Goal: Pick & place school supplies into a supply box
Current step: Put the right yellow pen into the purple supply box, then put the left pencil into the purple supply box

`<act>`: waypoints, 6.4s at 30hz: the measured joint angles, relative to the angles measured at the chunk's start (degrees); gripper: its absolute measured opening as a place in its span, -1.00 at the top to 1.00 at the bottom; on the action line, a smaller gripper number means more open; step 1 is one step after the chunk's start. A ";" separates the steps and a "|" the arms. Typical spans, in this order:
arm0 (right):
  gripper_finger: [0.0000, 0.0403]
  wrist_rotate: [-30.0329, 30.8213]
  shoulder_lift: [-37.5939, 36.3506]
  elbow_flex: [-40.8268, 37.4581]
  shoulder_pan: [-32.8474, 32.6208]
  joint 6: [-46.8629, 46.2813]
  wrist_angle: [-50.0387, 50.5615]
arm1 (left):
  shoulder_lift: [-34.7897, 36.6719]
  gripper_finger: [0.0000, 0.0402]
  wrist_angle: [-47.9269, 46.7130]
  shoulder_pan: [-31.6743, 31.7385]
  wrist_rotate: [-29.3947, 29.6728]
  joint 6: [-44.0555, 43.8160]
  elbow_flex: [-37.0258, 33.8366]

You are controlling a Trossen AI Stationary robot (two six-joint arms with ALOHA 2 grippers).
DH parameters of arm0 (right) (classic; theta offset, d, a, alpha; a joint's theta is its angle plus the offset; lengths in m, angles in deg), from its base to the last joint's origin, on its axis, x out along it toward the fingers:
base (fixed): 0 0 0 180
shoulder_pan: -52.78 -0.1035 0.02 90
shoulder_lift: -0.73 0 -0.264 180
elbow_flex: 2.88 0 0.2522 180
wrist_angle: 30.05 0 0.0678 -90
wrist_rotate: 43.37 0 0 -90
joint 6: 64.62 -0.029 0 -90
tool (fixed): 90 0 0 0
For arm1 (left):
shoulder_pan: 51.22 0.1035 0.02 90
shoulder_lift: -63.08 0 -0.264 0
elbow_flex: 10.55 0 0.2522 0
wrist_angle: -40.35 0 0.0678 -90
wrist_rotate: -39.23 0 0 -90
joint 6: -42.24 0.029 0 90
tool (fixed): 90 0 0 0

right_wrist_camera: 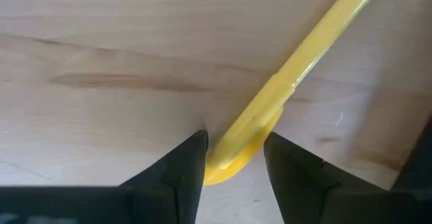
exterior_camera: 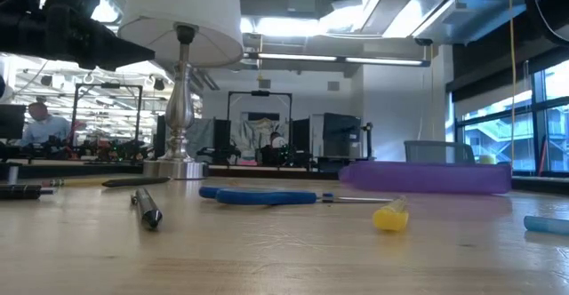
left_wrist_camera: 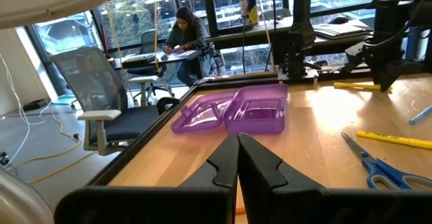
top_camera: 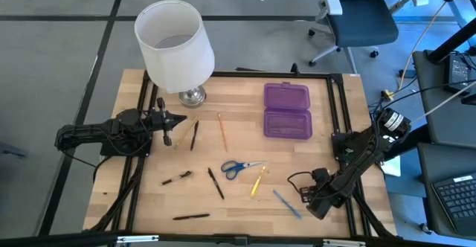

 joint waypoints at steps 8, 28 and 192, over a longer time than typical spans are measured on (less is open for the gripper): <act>0.25 0.32 0.07 0.02 0.04 -1.14 -0.16 | -0.01 0.98 -0.02 -0.01 0.00 0.05 0.00; 0.66 10.53 0.49 2.13 1.42 7.31 4.48 | 0.00 0.98 -0.04 -0.02 0.00 0.11 -0.02; 0.25 22.95 -19.34 -12.35 23.32 126.25 -53.92 | -0.25 0.08 2.62 -0.02 -6.93 -16.40 0.00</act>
